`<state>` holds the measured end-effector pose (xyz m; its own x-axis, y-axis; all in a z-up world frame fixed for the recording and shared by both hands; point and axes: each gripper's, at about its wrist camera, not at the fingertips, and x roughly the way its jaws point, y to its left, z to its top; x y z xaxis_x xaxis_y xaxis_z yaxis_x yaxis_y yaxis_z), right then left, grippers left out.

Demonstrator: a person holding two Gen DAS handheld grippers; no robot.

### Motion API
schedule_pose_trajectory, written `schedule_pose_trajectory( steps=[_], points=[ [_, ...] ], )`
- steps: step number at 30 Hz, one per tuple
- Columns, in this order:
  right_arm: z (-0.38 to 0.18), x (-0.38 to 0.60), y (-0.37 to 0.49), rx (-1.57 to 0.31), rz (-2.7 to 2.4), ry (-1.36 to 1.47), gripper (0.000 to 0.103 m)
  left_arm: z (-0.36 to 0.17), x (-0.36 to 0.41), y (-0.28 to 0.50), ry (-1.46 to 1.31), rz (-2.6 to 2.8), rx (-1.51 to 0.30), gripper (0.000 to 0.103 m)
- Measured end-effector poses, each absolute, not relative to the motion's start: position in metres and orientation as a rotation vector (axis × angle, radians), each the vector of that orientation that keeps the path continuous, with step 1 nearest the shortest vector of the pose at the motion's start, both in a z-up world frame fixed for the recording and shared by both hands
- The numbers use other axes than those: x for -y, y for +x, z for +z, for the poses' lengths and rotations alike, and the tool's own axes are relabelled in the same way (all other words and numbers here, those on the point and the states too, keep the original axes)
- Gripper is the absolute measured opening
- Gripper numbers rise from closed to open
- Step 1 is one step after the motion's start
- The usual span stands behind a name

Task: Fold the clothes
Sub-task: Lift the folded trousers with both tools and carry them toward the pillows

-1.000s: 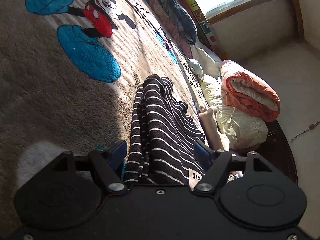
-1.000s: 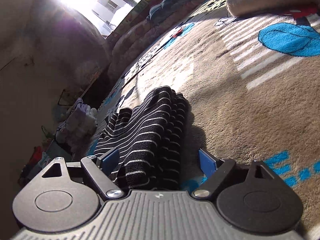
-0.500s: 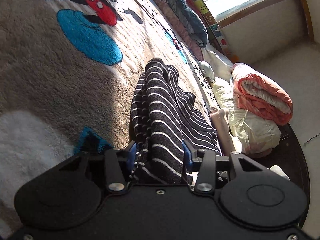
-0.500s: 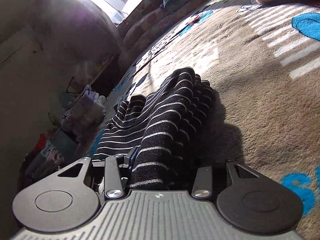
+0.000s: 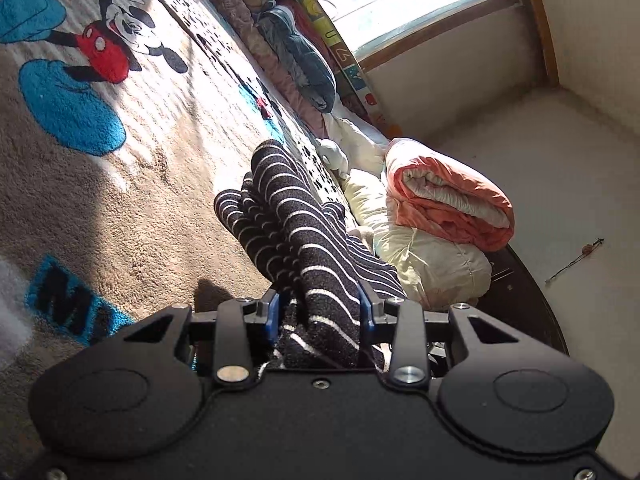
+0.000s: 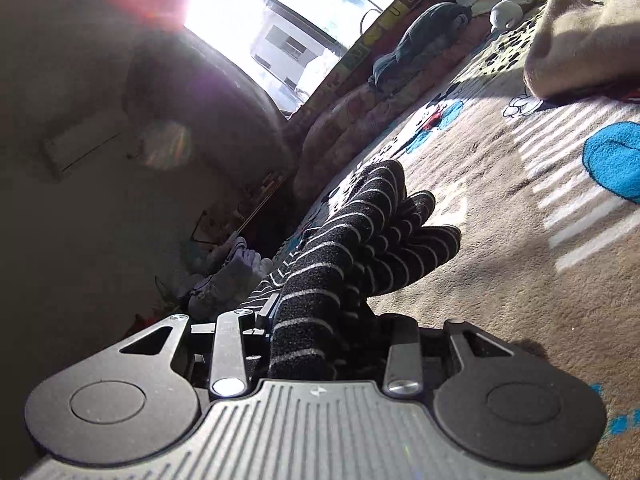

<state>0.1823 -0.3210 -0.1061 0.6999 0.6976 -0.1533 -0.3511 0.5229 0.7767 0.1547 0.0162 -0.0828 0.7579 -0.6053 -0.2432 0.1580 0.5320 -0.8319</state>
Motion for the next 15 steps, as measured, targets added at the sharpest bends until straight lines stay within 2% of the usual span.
schedule_pose_trajectory(
  steps=[6,15],
  points=[
    [-0.093,0.362,0.190,-0.379,0.566,0.759,0.038,-0.072,0.025,0.199,-0.824,-0.612,-0.560,0.035],
    [-0.084,0.431,0.253,-0.156,0.390,0.764,0.038,-0.054,0.105,0.314,-0.695,-0.828,-0.577,0.035]
  ],
)
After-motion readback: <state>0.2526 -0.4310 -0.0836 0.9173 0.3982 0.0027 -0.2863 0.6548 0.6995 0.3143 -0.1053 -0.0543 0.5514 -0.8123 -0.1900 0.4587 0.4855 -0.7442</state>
